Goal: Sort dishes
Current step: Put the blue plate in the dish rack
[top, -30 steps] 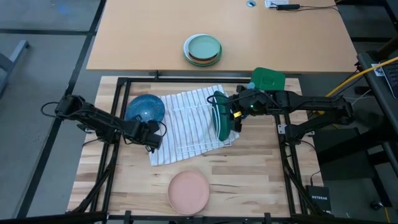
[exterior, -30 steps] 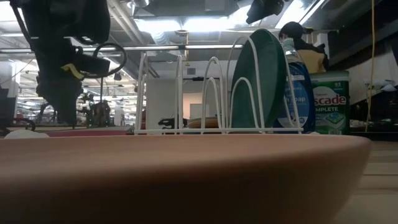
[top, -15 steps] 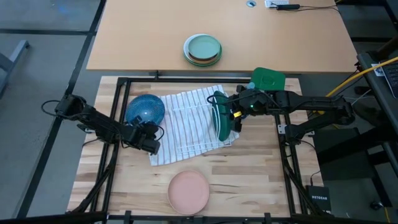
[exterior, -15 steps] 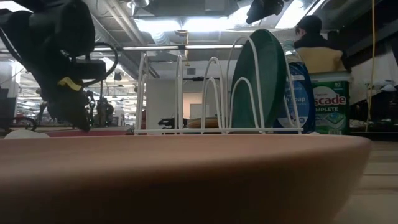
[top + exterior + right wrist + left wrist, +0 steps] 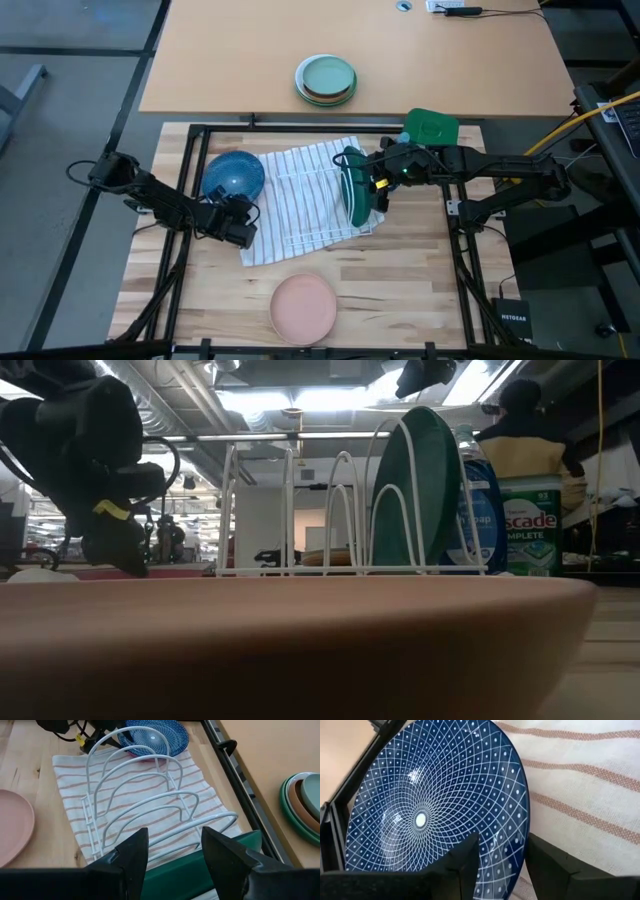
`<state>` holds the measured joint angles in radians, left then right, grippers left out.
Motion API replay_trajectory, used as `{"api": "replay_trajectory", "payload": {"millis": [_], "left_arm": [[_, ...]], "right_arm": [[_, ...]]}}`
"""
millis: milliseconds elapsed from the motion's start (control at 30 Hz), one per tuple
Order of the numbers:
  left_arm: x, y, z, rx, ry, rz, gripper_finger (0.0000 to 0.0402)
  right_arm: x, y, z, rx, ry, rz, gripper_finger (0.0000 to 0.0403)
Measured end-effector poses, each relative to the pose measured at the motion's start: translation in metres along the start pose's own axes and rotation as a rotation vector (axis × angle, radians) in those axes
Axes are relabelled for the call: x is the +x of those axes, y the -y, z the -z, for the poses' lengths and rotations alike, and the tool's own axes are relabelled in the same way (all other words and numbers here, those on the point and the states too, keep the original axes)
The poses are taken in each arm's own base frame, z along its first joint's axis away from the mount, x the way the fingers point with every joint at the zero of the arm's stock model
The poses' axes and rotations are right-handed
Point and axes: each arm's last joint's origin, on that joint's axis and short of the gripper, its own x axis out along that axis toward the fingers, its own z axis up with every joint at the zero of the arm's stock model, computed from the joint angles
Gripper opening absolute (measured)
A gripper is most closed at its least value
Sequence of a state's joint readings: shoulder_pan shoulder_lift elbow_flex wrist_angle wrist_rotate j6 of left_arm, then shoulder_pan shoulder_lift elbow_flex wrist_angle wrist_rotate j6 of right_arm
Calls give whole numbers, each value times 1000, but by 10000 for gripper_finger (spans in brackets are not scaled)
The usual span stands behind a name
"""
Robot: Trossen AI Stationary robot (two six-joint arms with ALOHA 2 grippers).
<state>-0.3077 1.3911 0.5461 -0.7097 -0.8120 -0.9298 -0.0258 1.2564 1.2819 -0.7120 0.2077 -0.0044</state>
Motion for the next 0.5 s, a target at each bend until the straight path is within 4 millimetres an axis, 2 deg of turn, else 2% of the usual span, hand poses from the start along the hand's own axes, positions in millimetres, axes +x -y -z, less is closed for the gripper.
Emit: {"api": "replay_trajectory", "payload": {"millis": [400,500], "left_arm": [[7,-2,10,-16,3,-1,142],[7,-2,10,-22,2,-1,125]], "right_arm": [[0,0,0,0,0,1,186],[0,0,0,0,-1,1,186]]}}
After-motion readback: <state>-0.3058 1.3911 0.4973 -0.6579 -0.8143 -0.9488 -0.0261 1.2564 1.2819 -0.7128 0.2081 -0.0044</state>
